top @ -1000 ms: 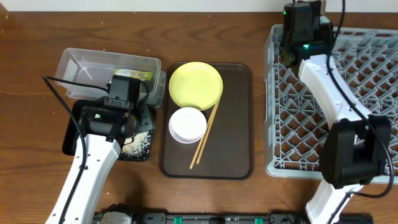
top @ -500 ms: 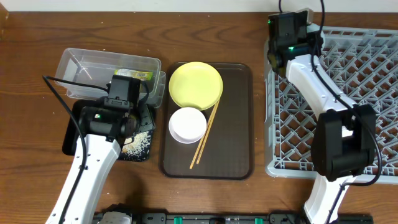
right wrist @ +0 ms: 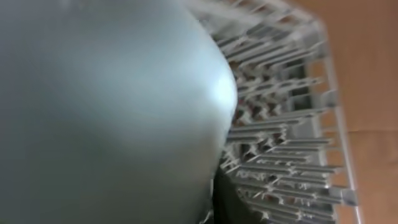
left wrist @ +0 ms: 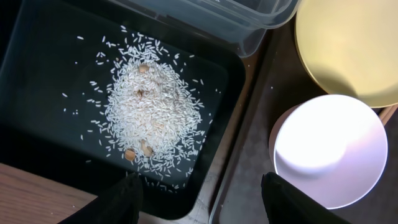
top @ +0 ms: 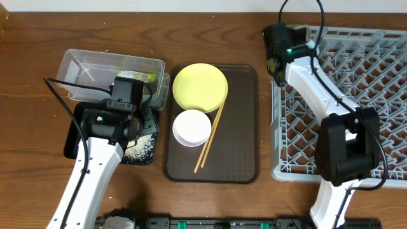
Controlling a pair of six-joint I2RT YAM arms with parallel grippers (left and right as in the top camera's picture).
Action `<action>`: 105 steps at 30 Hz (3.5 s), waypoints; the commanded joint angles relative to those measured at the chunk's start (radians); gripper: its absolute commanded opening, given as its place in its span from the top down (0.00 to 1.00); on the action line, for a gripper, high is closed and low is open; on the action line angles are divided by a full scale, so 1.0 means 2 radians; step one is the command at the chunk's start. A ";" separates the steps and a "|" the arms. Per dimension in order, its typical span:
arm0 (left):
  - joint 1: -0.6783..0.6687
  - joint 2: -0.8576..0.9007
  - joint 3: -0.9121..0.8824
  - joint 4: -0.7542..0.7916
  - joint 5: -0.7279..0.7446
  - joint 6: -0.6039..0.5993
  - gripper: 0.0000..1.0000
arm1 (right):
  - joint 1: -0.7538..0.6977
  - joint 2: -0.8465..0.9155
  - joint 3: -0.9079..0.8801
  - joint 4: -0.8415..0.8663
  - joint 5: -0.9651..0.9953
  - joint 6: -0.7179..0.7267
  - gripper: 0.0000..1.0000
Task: Sort waste into correct bins and load items into the dishwasher rack
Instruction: 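Carry the light-blue bowl into the back of the dish rack, then release the bowl in the rack and reach the right gripper toward the white bowl, then grasp the white bowl rim and lift it toward the rack, then lower the white bowl into the back of the rack and release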
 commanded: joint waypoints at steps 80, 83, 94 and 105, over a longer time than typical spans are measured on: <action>0.176 -0.002 -0.002 -0.054 0.034 -0.008 0.35 | 0.027 -0.233 -0.022 0.012 -0.211 -0.080 0.99; 0.176 -0.002 -0.002 -0.054 0.034 -0.008 0.35 | -0.014 -0.234 -0.022 0.037 -0.154 -0.121 0.99; 0.176 -0.002 -0.002 -0.054 0.034 -0.008 0.35 | -0.094 -0.153 -0.023 0.173 0.128 -0.192 0.99; 0.176 -0.002 -0.002 -0.054 0.034 -0.008 0.35 | -0.117 -0.042 -0.023 0.249 0.169 -0.224 0.99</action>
